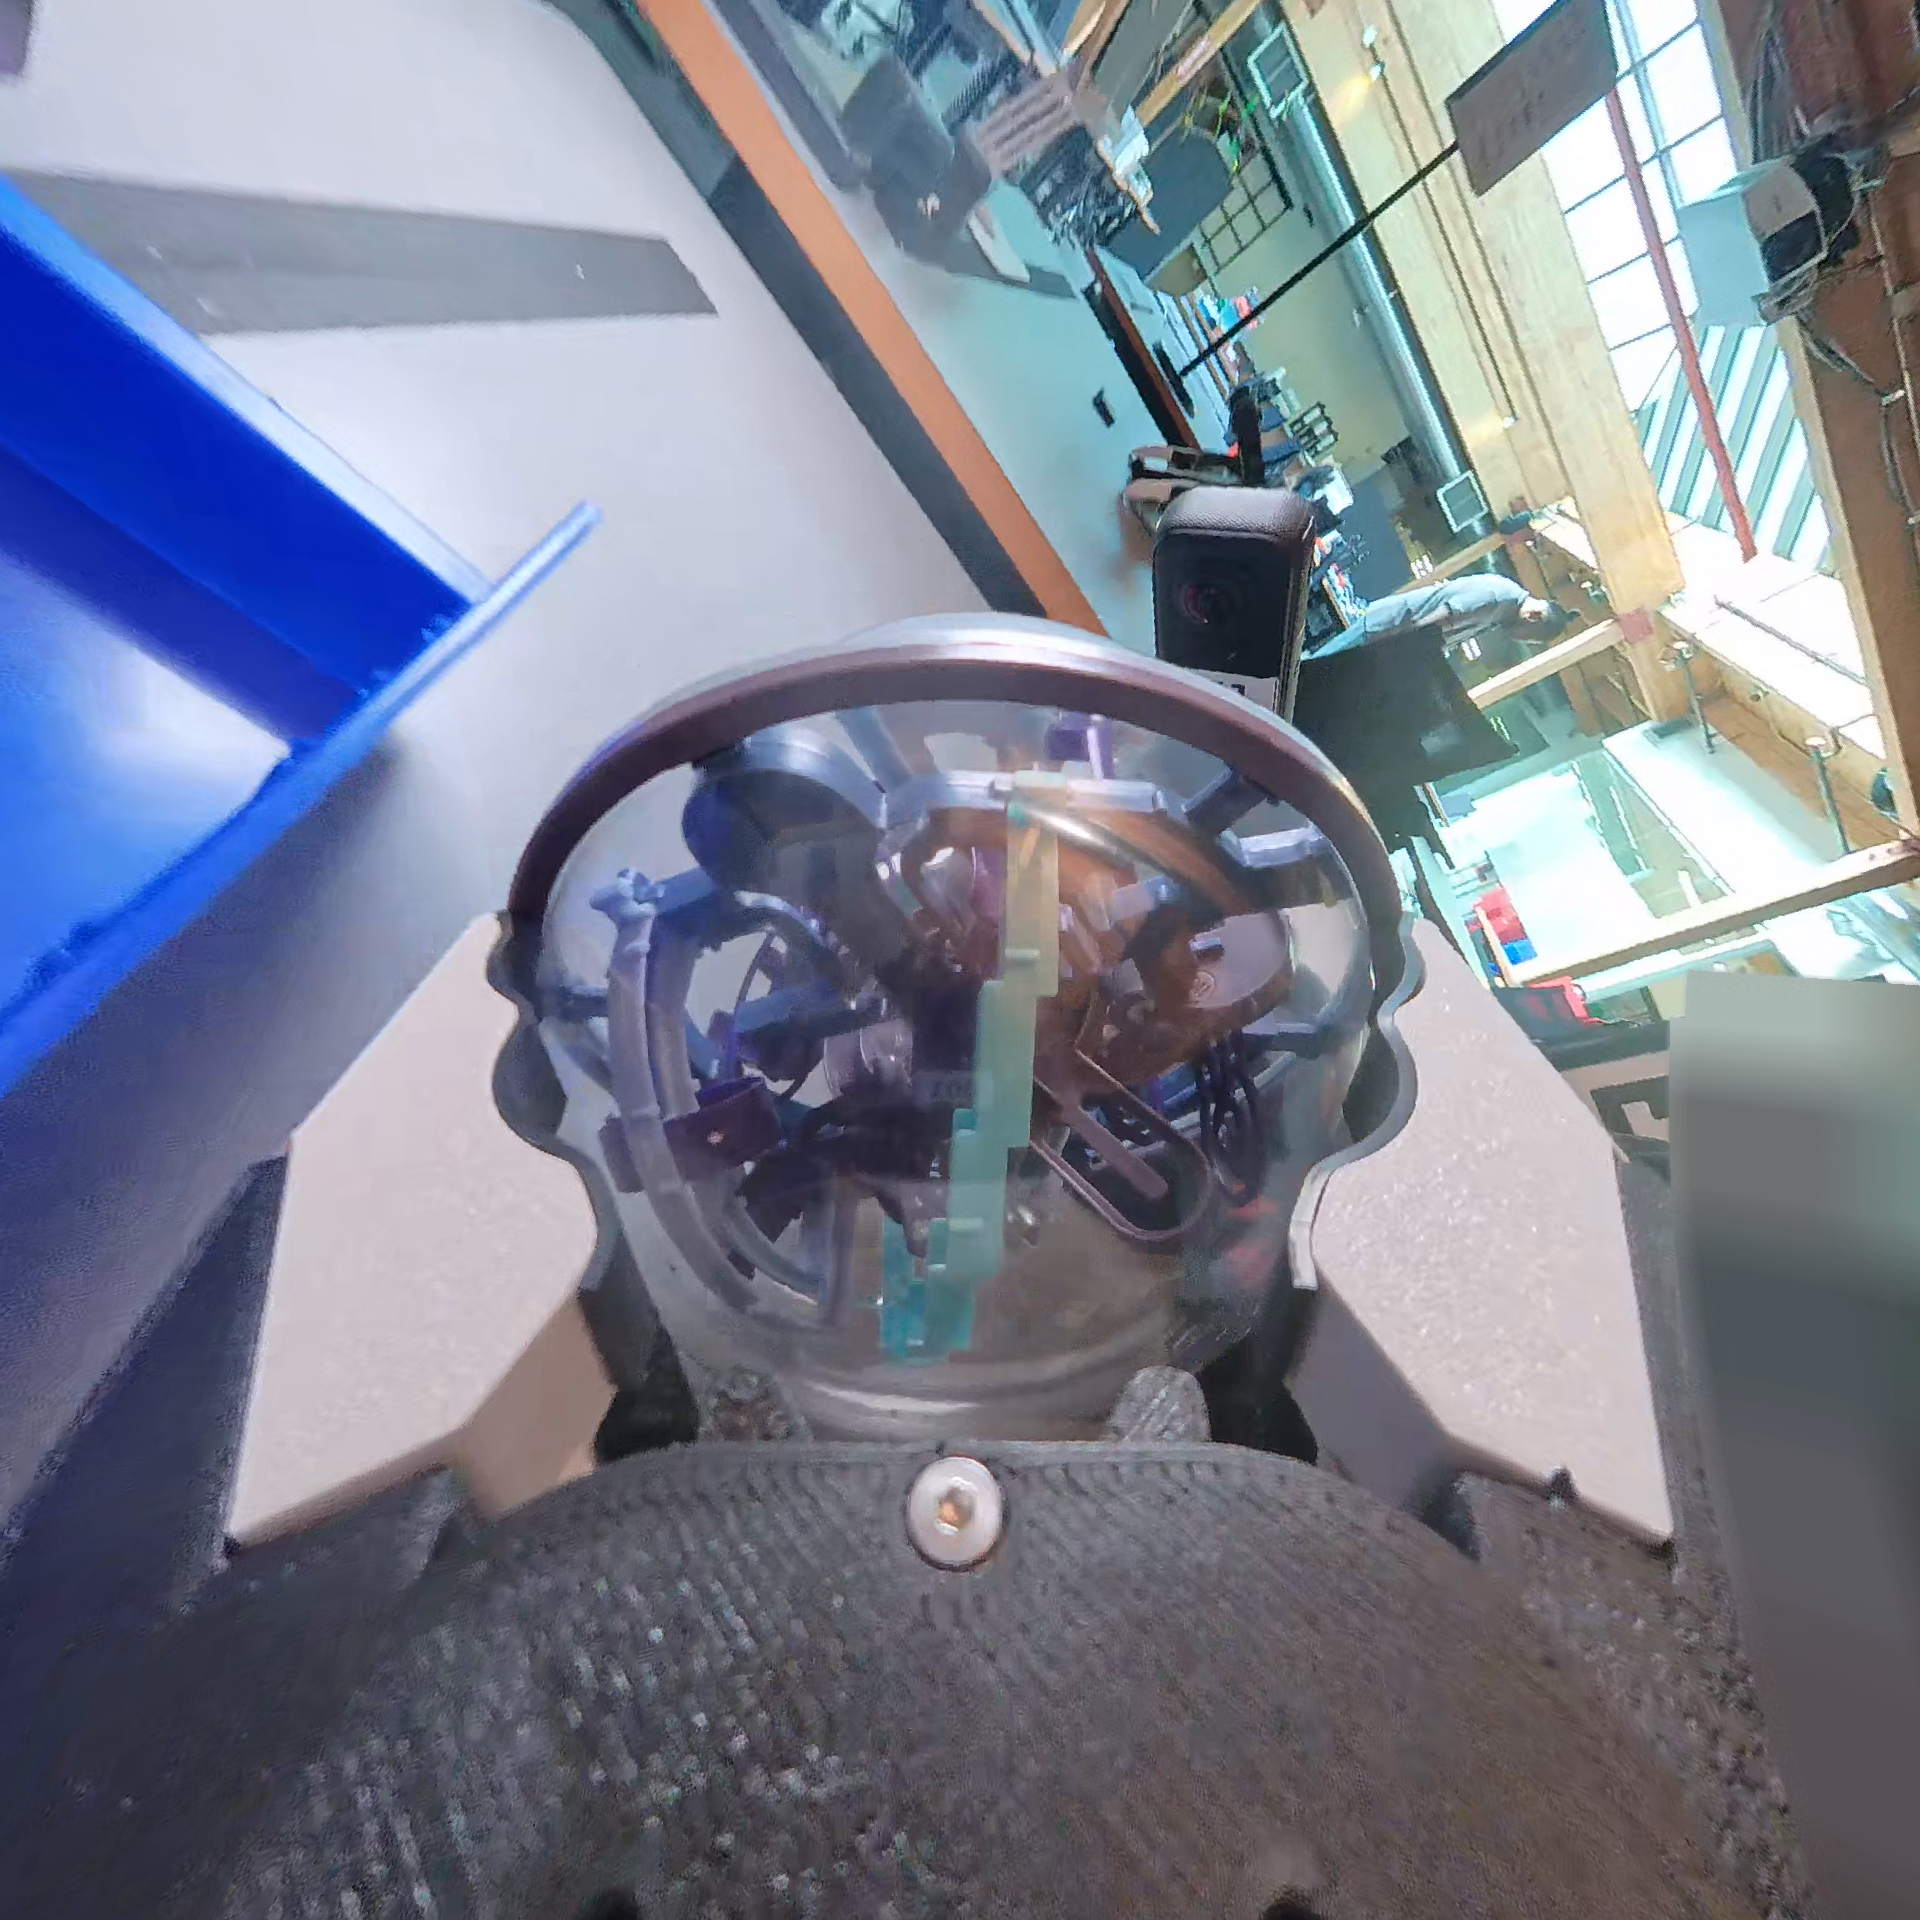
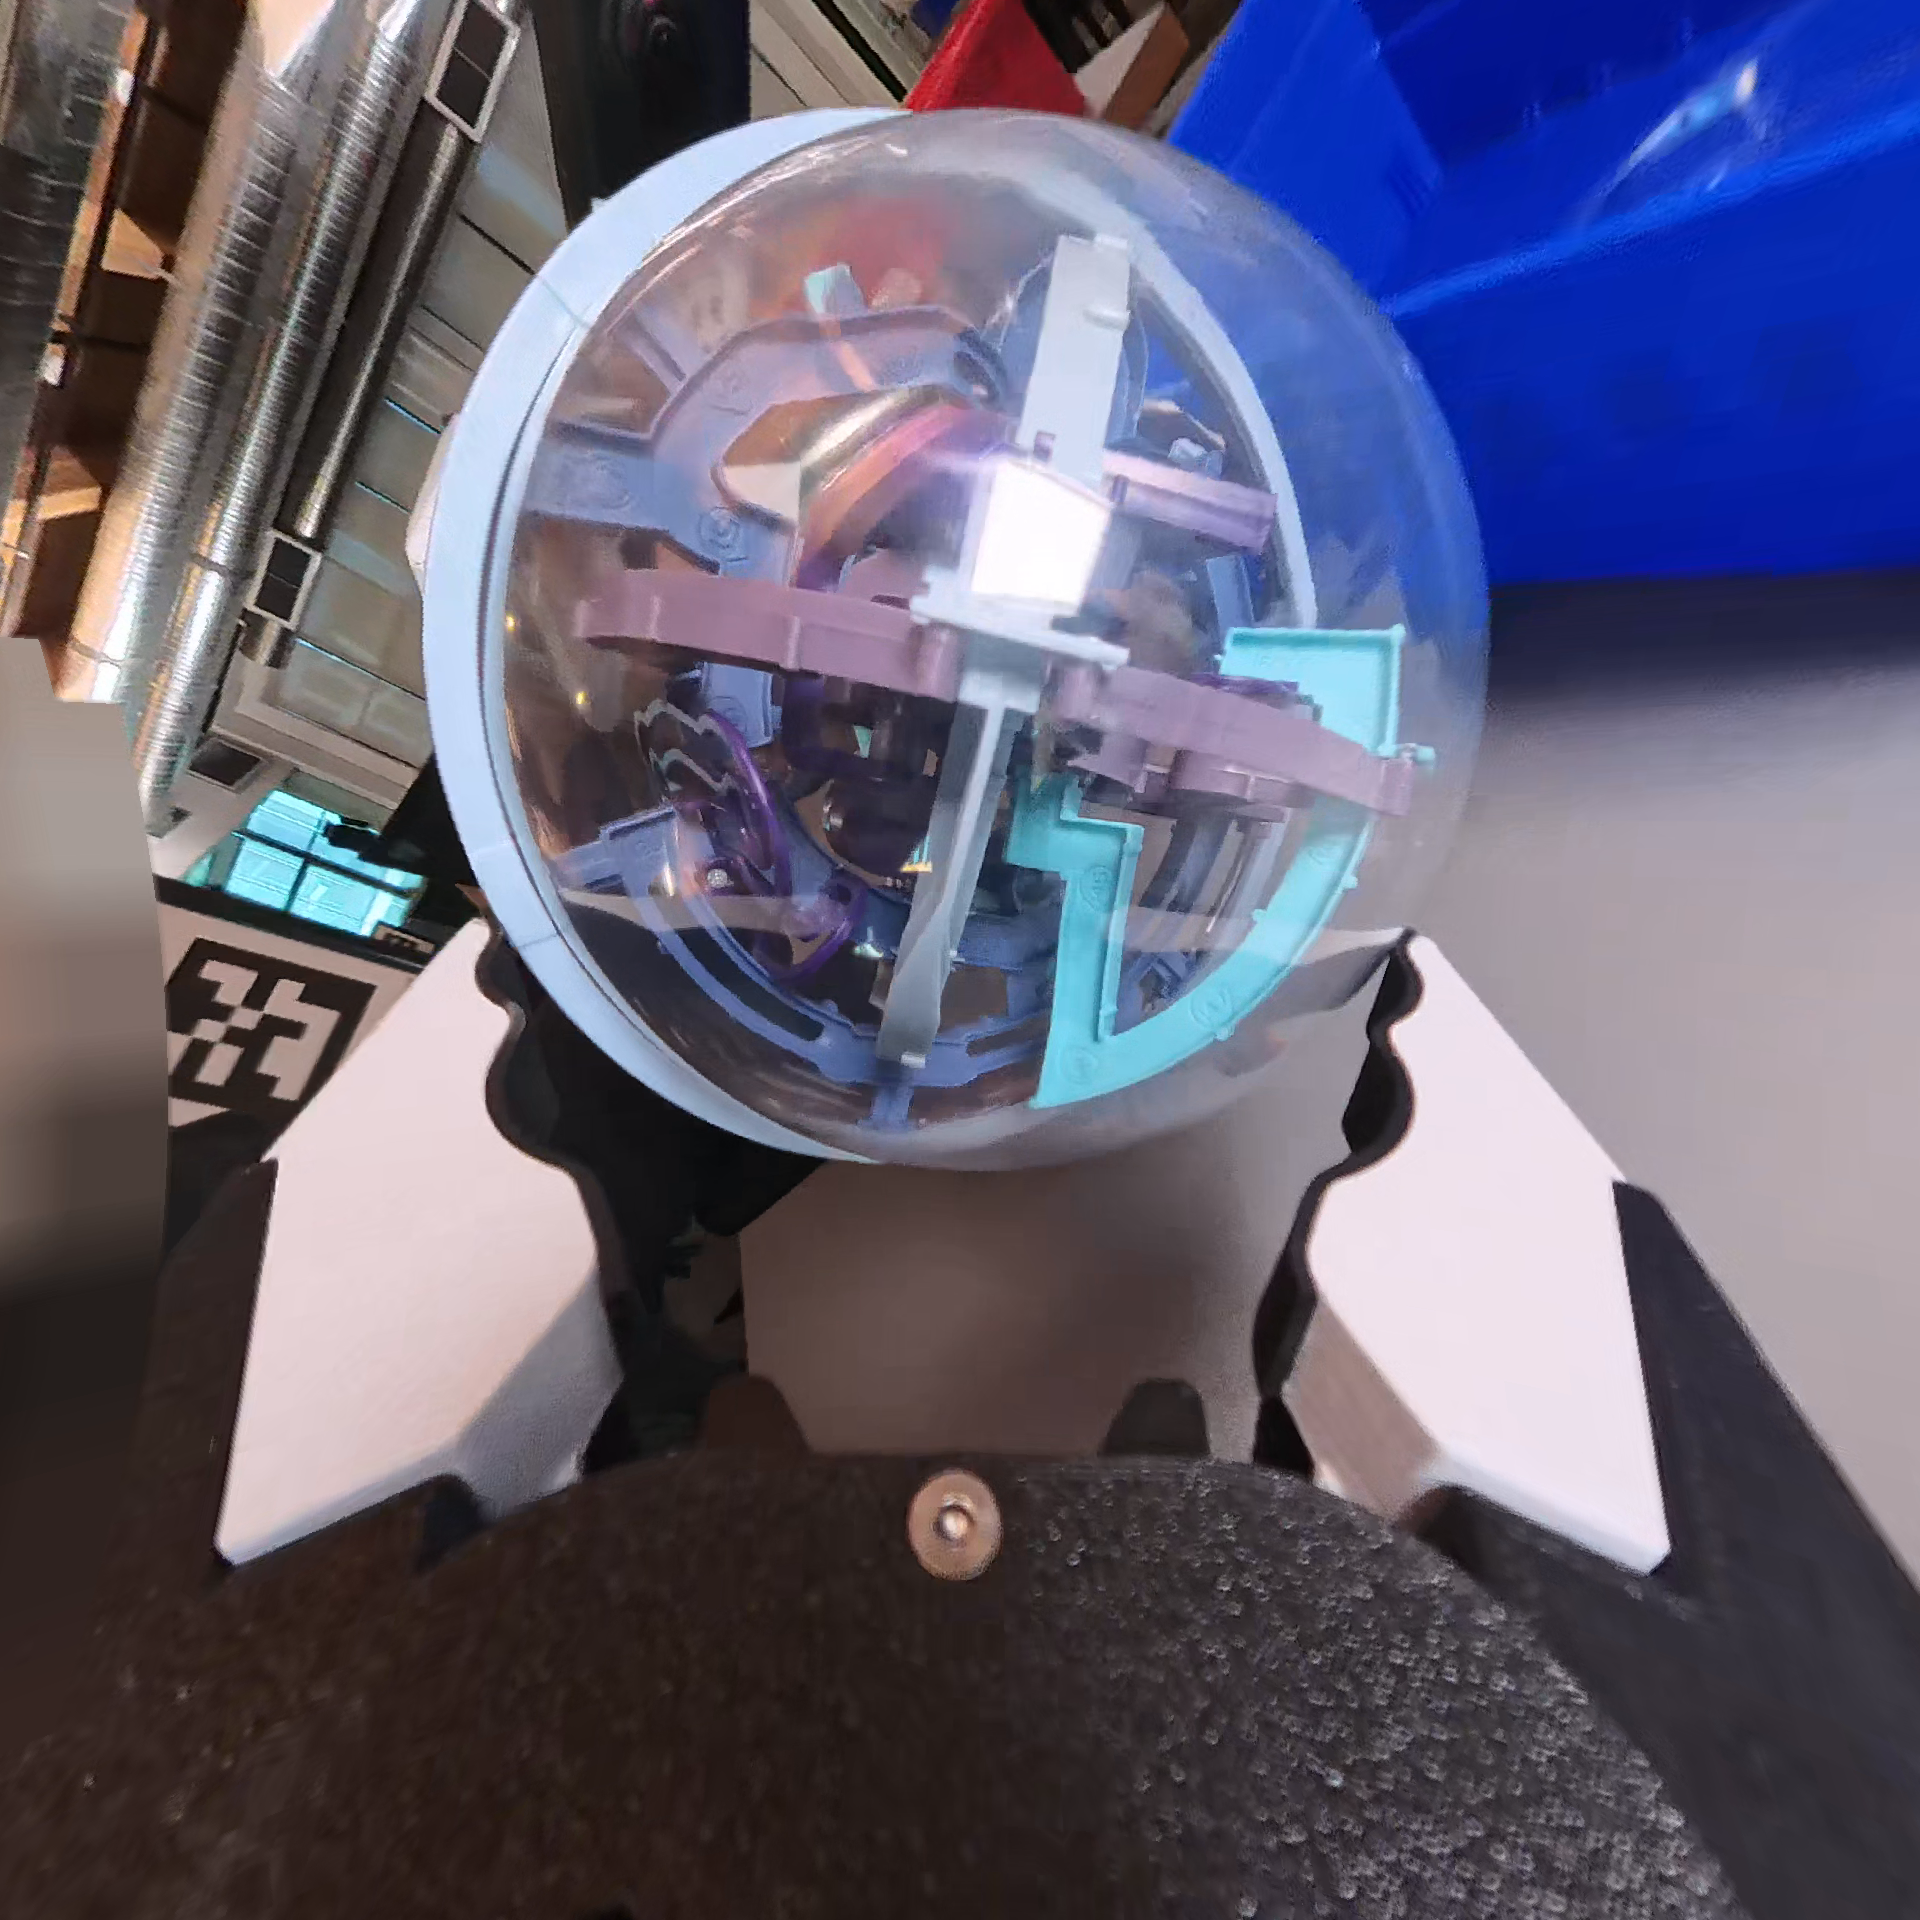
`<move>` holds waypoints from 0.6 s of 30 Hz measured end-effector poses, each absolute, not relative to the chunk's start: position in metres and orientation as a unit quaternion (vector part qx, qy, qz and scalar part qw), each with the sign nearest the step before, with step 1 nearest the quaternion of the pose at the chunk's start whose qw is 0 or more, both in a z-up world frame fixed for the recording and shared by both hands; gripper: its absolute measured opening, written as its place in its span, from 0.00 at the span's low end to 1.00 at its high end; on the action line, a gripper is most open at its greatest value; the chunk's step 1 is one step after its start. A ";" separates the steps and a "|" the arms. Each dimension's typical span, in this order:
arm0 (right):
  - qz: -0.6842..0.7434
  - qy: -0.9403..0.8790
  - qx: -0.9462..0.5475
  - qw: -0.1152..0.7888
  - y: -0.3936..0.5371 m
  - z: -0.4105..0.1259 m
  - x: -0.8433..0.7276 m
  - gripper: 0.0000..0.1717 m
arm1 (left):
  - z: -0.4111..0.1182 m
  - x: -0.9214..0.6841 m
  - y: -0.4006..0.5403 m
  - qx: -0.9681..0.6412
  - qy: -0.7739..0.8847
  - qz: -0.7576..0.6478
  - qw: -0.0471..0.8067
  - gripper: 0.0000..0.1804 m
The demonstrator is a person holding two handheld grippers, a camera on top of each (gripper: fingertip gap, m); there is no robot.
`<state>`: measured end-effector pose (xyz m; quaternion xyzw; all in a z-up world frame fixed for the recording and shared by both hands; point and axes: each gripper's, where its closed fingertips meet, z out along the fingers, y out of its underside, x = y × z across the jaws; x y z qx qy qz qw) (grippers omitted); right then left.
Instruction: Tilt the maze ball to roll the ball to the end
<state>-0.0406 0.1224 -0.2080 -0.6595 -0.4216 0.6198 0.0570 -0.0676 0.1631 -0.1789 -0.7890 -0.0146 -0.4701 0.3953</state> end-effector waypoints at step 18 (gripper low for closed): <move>0.623 -0.366 -0.692 -0.008 0.070 -0.250 0.014 0.82 | -0.229 -0.020 0.123 -0.814 -0.017 -0.501 0.294 0.85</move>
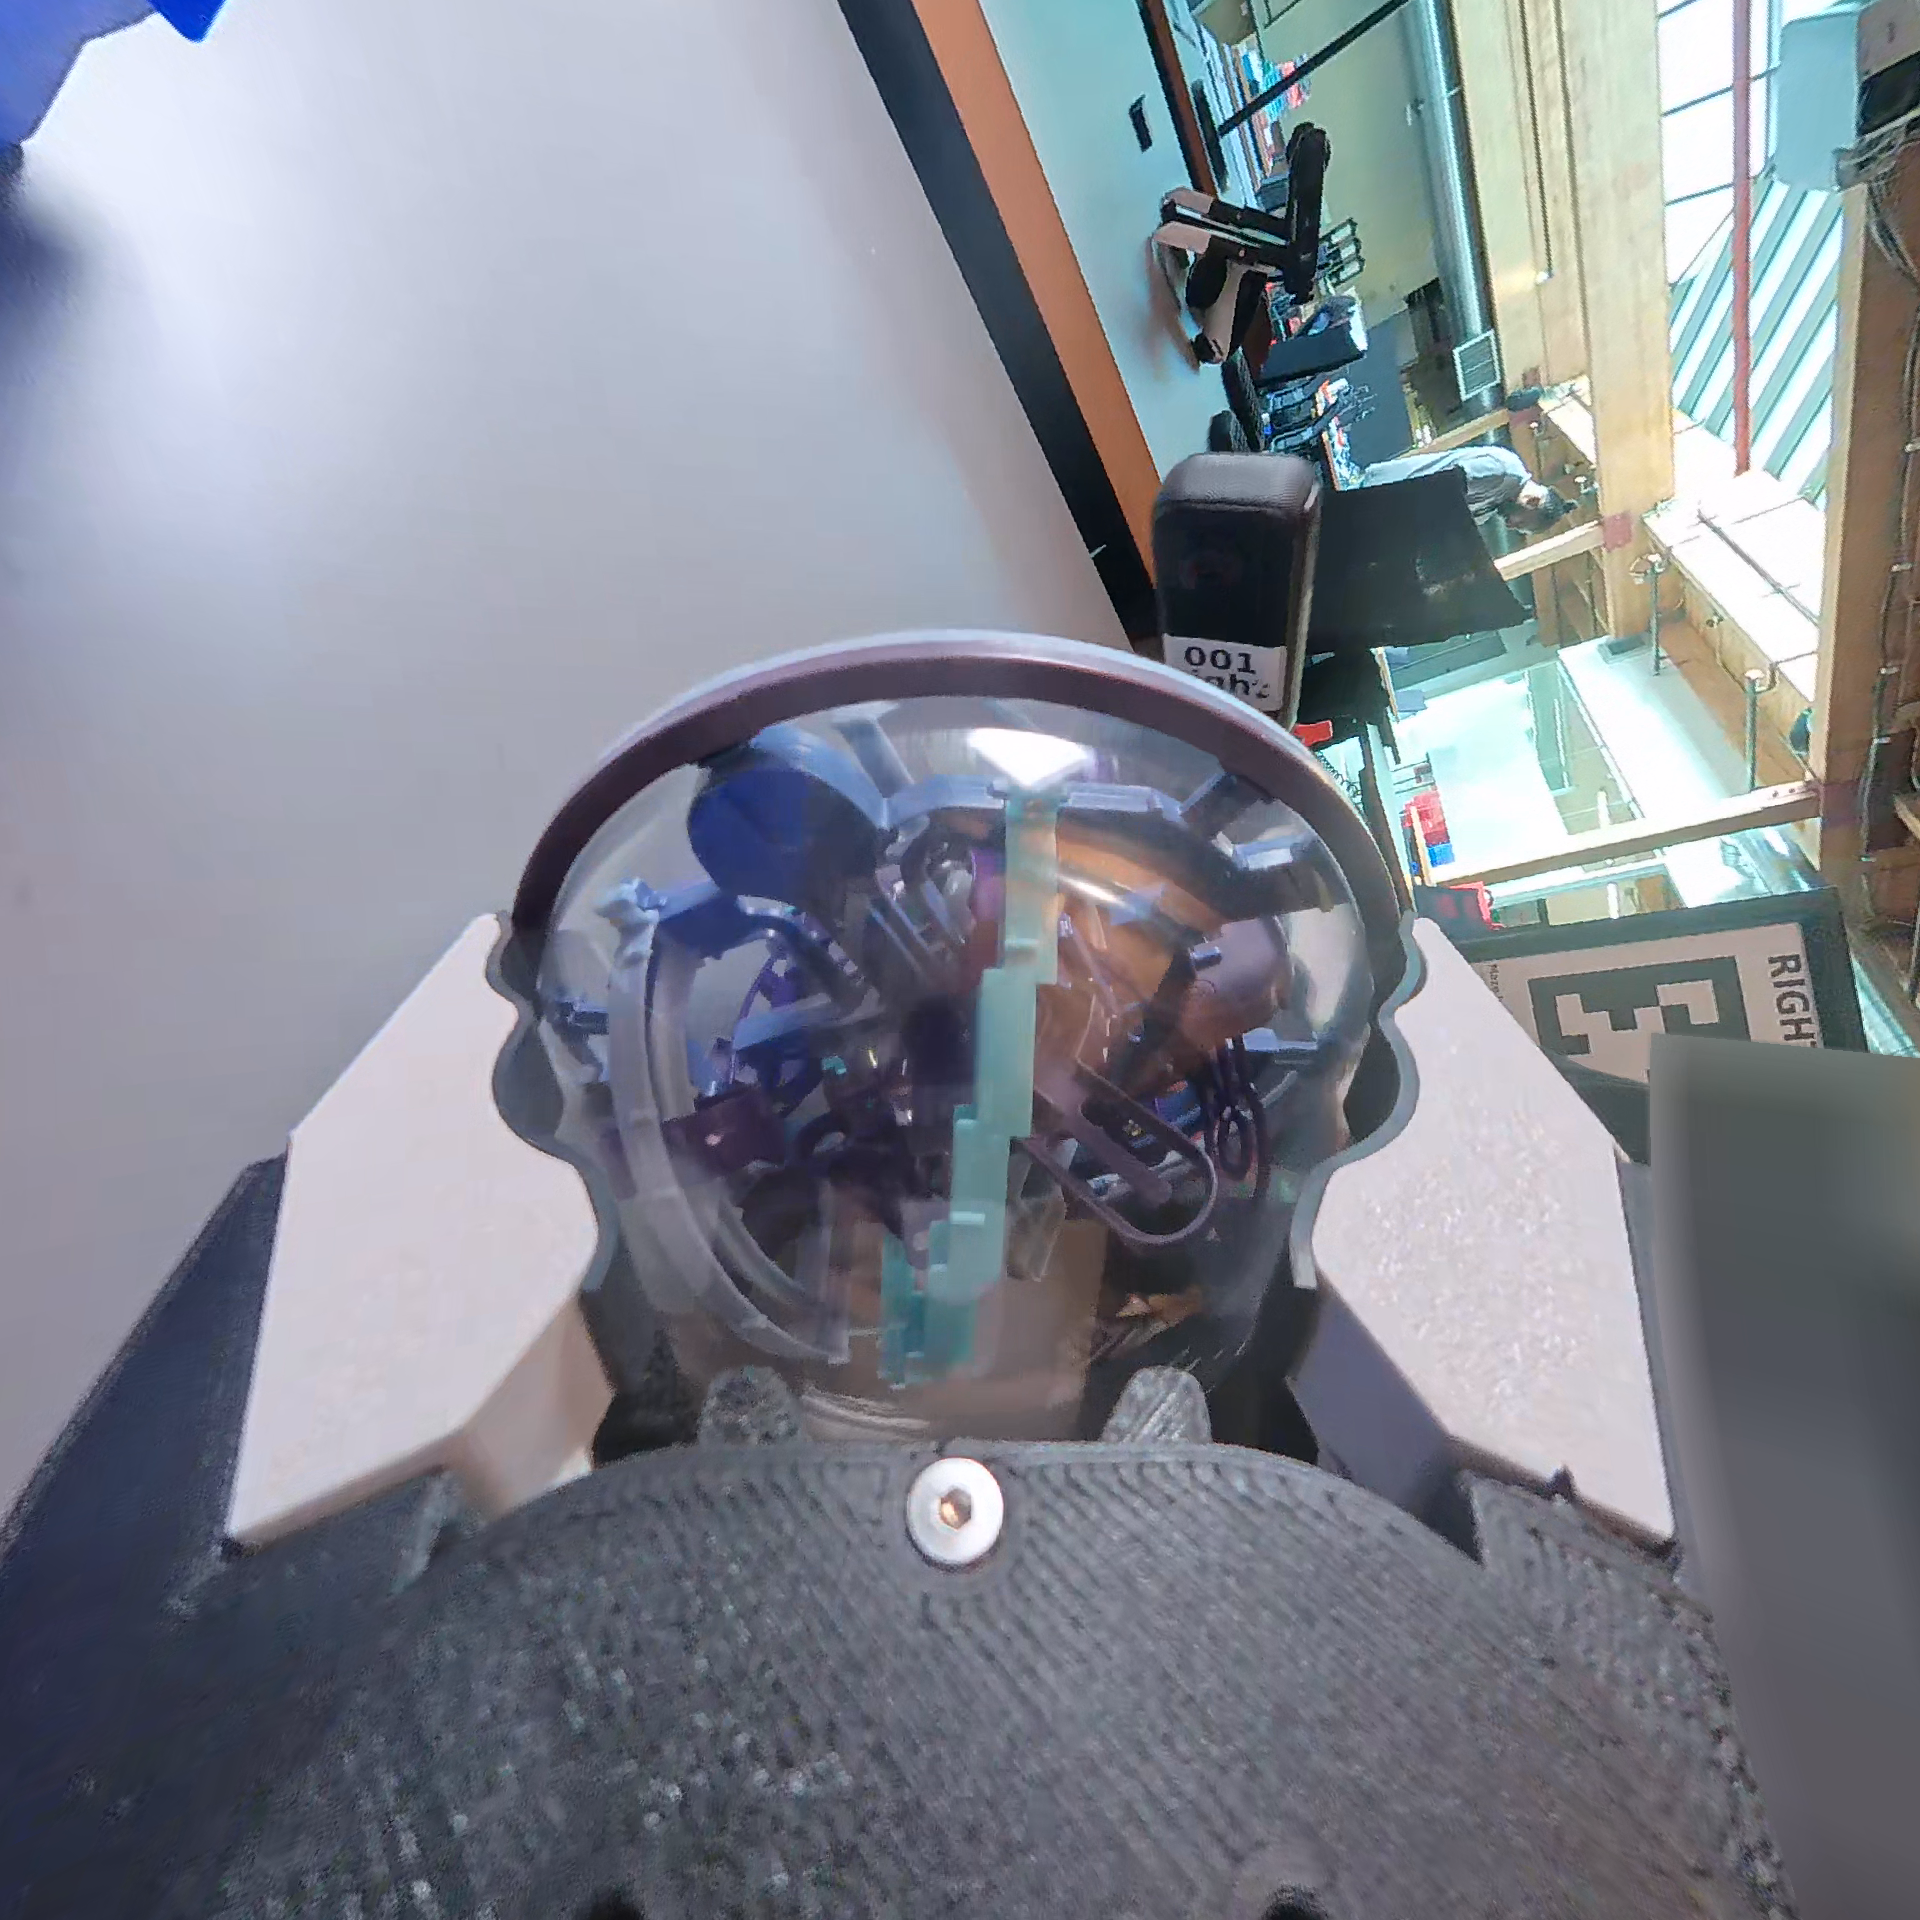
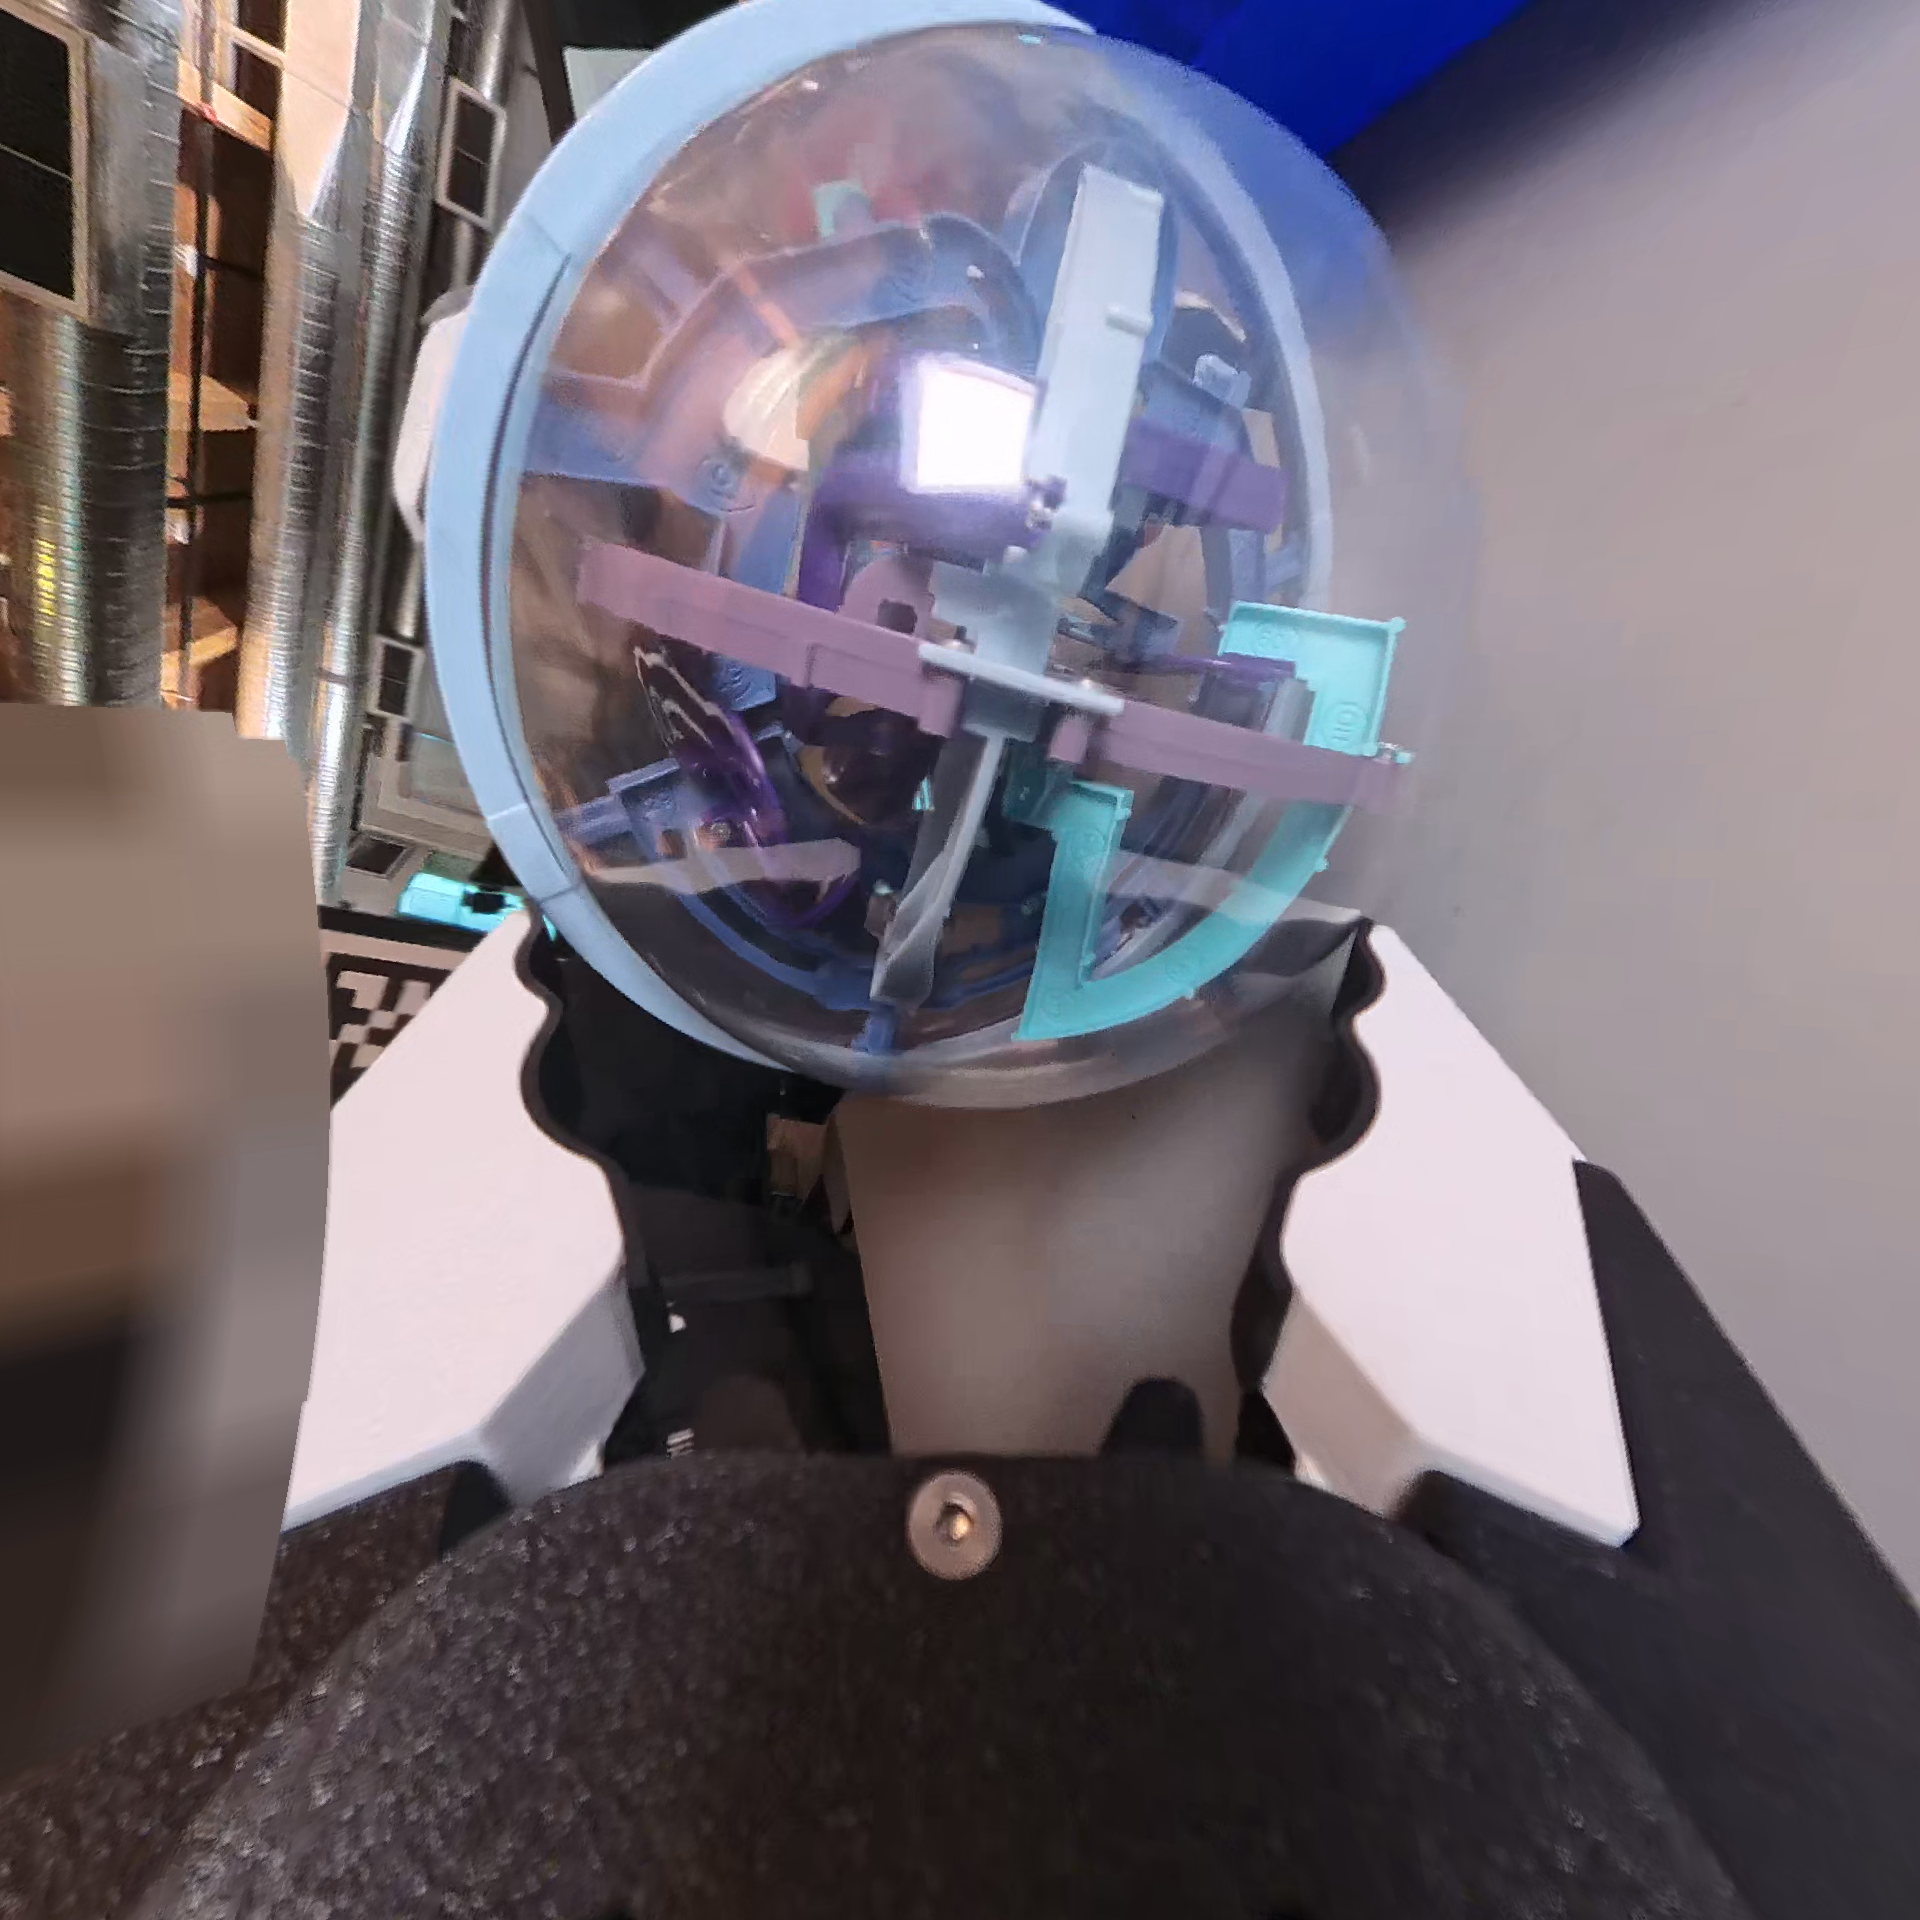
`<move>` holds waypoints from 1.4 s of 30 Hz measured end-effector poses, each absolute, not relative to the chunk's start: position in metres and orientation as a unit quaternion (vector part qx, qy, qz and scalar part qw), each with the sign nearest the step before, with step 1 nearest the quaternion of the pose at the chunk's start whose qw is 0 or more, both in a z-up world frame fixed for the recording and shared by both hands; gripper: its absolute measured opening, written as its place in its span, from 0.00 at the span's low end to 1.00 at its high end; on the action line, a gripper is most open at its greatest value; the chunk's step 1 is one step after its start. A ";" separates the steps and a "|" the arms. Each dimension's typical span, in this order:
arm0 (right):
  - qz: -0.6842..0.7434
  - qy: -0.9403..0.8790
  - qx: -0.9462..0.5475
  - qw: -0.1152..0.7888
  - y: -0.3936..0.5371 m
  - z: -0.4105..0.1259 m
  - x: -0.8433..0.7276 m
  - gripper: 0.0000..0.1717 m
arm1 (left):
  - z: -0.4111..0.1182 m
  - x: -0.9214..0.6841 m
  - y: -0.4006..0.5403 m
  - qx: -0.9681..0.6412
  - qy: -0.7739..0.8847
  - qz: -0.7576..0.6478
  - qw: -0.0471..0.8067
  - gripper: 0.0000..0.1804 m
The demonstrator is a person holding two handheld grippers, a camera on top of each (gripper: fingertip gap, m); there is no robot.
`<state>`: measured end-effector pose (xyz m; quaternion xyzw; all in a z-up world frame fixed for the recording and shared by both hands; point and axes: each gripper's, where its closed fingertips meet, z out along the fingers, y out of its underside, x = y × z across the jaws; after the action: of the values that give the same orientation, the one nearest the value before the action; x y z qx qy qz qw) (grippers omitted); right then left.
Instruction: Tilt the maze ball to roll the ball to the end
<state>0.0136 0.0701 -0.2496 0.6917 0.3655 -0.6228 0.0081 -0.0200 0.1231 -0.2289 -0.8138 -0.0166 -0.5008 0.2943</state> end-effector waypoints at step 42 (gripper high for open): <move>-0.497 0.623 0.545 -0.260 0.094 -0.246 0.049 0.78 | -0.254 0.008 0.069 -0.799 0.241 -0.293 0.467 0.84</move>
<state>0.0488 0.0941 -0.2456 0.5452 0.6233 -0.4967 -0.2598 0.0078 0.0692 -0.2543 -0.7988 0.2407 -0.2933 0.4668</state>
